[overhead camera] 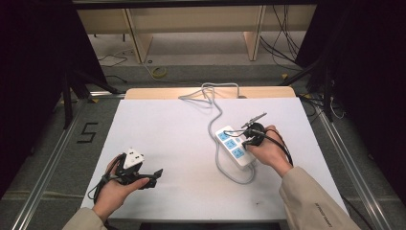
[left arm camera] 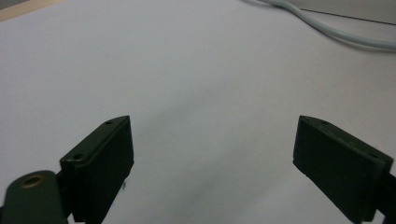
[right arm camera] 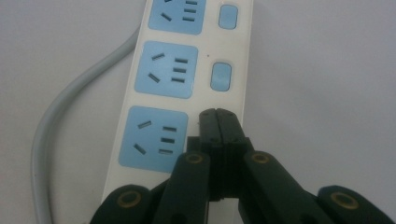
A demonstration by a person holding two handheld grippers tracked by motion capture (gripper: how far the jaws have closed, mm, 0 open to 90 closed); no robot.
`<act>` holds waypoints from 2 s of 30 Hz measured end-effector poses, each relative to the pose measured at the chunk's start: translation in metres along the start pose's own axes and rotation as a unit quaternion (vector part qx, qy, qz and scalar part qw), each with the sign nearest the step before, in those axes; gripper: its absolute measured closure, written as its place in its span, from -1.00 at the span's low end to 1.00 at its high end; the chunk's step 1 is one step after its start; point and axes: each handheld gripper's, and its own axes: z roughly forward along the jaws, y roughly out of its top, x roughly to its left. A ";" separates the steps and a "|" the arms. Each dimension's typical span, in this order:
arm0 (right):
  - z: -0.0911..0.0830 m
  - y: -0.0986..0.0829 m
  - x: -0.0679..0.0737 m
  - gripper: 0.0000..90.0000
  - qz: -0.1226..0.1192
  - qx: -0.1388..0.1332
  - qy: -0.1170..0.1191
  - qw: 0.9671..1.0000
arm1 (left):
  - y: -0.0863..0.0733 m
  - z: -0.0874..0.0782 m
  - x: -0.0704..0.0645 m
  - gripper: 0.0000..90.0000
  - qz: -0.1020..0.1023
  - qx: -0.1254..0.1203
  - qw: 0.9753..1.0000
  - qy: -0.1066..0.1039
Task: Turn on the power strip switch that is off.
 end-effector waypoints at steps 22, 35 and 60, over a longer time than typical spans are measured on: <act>0.001 0.002 0.000 1.00 0.003 0.011 0.001 1.000 | 0.000 0.000 0.000 -0.73 0.000 0.000 1.000 0.001; 0.002 0.002 0.001 1.00 -0.002 0.016 -0.005 1.000 | 0.000 0.000 -0.001 -0.73 0.000 -0.001 1.000 0.002; 0.001 0.000 -0.001 1.00 0.004 0.004 0.004 1.000 | 0.000 0.000 0.000 -0.72 -0.002 0.000 1.000 -0.002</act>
